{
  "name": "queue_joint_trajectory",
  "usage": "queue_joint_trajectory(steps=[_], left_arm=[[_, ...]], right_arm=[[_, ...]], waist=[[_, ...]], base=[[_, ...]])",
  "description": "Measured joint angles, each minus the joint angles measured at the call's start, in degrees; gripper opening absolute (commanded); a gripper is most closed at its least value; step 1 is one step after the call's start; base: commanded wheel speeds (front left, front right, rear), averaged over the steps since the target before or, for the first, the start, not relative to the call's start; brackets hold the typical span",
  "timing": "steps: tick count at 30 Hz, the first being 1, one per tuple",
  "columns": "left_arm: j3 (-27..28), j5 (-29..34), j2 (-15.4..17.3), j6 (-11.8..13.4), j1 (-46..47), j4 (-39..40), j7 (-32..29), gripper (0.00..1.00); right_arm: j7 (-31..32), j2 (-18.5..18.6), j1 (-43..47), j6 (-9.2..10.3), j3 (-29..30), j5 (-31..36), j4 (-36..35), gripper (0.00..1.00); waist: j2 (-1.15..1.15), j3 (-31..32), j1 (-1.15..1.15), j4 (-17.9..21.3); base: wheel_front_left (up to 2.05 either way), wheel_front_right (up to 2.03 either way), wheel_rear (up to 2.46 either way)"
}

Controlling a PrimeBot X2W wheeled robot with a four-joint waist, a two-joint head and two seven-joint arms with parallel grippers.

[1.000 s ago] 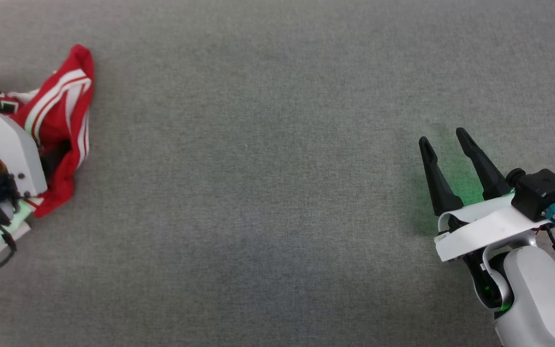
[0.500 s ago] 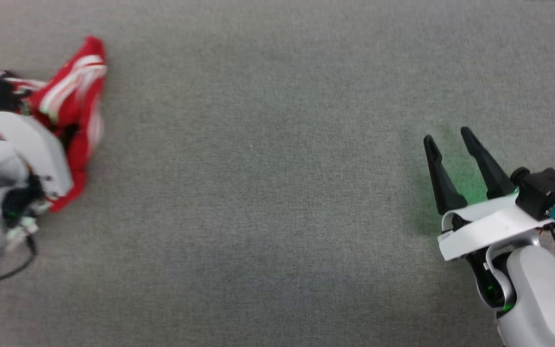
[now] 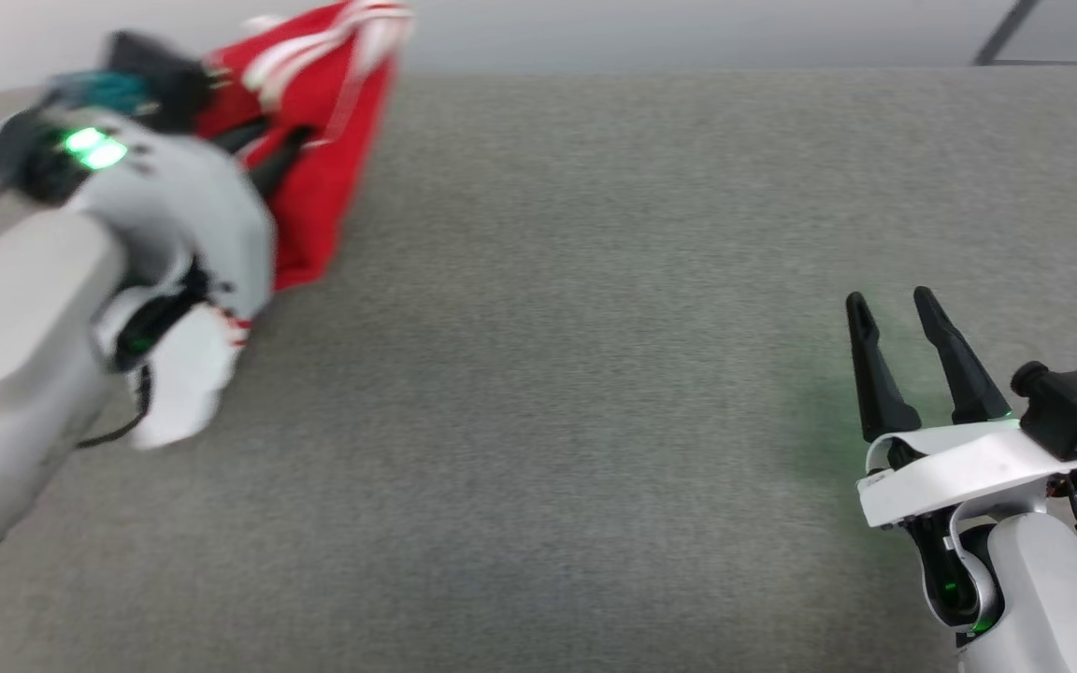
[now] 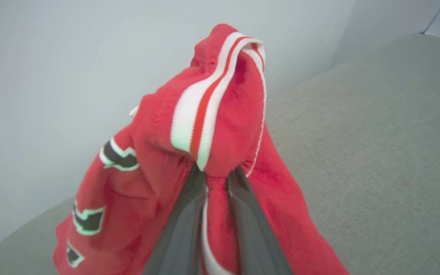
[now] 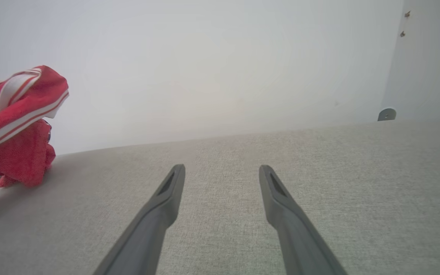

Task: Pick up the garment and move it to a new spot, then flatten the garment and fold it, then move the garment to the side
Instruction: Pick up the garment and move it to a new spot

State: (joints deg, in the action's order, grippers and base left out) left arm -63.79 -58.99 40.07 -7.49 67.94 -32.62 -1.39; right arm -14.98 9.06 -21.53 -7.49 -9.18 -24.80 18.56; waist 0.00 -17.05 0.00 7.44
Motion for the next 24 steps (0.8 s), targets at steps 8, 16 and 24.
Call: queue_joint_trajectory(steps=[8, 16, 24], left_arm=[[-8.6, 5.1, -6.8, 0.0, 9.2, 4.9, 0.2, 0.0], [-9.5, 14.4, -14.1, 0.0, 10.6, 9.1, -3.6, 0.0], [-9.7, 16.7, -14.9, 0.0, 5.1, 10.7, -9.0, 0.0]], right_arm=[[0.0, -2.4, 1.1, 0.0, 4.2, -1.1, -1.5, 1.0], [0.0, -4.4, 1.0, 0.0, 7.0, -1.9, -2.9, 1.0], [0.0, -5.6, 1.0, 0.0, 8.5, -2.8, -3.7, 1.0]], waist=[[0.0, -0.7, 0.0, 4.9], [0.0, -3.2, 0.0, 10.6], [0.0, -6.4, 0.0, 15.9]], base=[[0.0, 0.0, 0.0], [0.0, 0.0, 0.0], [0.0, 0.0, 0.0]])
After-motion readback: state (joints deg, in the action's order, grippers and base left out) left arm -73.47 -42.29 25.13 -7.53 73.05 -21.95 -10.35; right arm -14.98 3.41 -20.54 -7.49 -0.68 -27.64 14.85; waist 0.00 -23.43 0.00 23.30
